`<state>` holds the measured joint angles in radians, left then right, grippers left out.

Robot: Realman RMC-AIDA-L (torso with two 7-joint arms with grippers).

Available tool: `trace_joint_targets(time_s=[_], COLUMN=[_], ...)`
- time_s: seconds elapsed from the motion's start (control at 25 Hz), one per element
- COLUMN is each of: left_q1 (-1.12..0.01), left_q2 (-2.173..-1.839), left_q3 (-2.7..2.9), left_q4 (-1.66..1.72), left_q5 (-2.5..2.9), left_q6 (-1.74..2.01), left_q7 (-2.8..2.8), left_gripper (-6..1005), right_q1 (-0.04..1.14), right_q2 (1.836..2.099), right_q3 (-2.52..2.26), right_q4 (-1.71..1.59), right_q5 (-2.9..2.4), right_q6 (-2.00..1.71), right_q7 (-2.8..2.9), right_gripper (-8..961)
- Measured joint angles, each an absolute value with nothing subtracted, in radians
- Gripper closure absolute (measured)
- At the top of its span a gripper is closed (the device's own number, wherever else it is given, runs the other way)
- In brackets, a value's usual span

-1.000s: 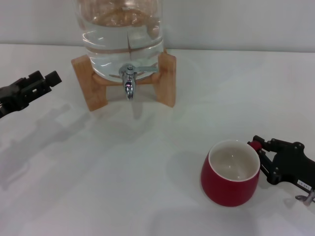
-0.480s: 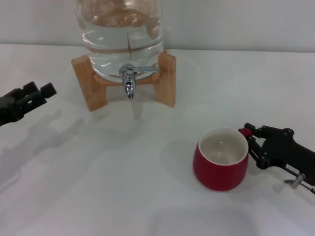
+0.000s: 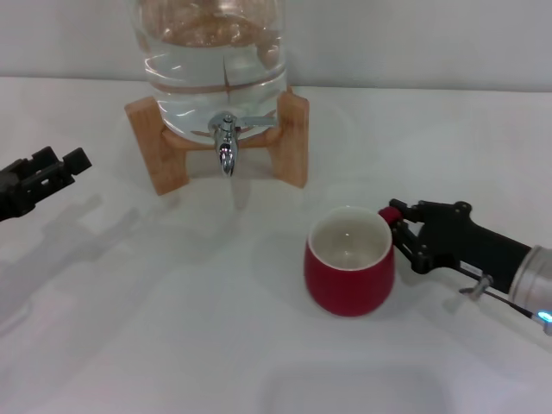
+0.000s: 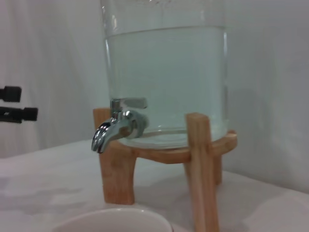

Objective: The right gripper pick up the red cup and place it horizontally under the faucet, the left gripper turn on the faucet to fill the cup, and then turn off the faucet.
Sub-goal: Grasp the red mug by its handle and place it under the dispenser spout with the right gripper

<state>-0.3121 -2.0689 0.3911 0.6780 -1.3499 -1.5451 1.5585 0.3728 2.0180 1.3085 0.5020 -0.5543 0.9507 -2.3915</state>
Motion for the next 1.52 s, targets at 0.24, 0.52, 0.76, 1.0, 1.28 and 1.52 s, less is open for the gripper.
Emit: trace_joint_targets(time_s=[0.24,0.52,0.76,1.0,1.28,1.52], left_q1=[-0.321,-0.326,-0.327,-0.326,-0.324,-0.325], left_q2=[-2.072,-2.072,-2.070,-2.068,-2.066,-2.067], left_q3=[0.391,0.391,0.391,0.391,0.391,0.391], left_q4=[0.678,0.678,0.678,0.678,0.678,0.678], left_q5=[-1.351,-1.352,-1.353,-1.353,-1.353,-1.354], left_q6=[-1.545,-1.545,-1.545,-1.545,-1.545,-1.546], left_q7=[1.559,1.558,1.558,1.556,1.554,1.555], left_gripper=[105,105,105,105,105,105], right_q1=[0.385,0.408,0.428,0.470,0.514,0.558], right_q2=[2.021,2.022,2.022,2.028,2.028,2.028], right_q3=[1.273,1.208,1.158,1.124,1.080,1.033], right_q4=[0.566,0.628,0.641,0.644,0.646,0.644], right_q5=[-0.545,-0.490,-0.420,-0.393,-0.359,-0.325], right_q6=[0.847,0.726,0.672,0.629,0.563,0.499], right_q7=[-2.399,-2.404,-2.413,-2.414,-2.416,-2.416], right_gripper=[790,790,791,790,791,793])
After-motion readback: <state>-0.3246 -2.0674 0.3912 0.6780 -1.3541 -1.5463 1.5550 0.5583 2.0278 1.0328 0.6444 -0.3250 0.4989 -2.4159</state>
